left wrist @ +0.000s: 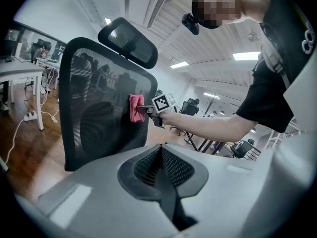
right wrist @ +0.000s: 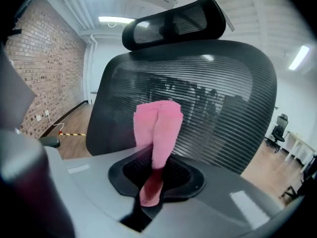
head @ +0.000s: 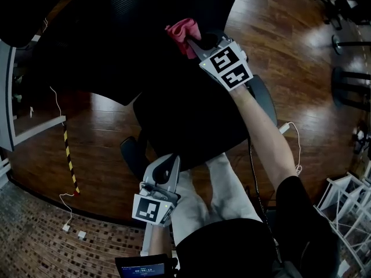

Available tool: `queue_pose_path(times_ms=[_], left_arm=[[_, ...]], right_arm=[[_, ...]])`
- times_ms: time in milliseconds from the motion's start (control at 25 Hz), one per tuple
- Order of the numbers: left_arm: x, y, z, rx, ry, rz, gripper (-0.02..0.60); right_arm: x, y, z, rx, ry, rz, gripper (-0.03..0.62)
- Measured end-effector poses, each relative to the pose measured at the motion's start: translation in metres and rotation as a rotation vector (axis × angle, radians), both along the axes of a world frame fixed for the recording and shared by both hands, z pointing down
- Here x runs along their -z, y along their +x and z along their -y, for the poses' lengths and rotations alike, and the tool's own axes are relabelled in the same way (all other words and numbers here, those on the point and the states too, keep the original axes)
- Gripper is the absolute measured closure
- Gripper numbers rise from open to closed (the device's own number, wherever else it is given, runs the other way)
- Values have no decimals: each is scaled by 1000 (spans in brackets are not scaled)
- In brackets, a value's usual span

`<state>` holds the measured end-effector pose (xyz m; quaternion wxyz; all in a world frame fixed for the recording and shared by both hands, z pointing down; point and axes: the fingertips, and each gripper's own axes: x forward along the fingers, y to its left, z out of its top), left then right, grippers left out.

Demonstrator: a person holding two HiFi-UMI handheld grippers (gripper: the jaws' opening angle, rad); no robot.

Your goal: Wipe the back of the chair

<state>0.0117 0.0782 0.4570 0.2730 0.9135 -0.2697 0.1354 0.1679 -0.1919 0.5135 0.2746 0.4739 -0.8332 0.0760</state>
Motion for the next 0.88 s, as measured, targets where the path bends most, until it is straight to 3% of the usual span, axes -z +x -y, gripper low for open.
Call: queue_pose_path(times_ms=[400,600,760,880], left_arm=[[6,69,13,-111,46,-24,588],[2,87,10,-138,35,-27,588],[-6,92,6,-150,20,-10,588],[-18,84,2,-157,46,53,588]], right_arm=[[-6,68,-3,-75,-3,-17,549],[-11,100,-7,-134,-7,-34,549],[-16,137,-13,-257,-24,-52,549],[-18,165,-23,-377,-30,-48,549]])
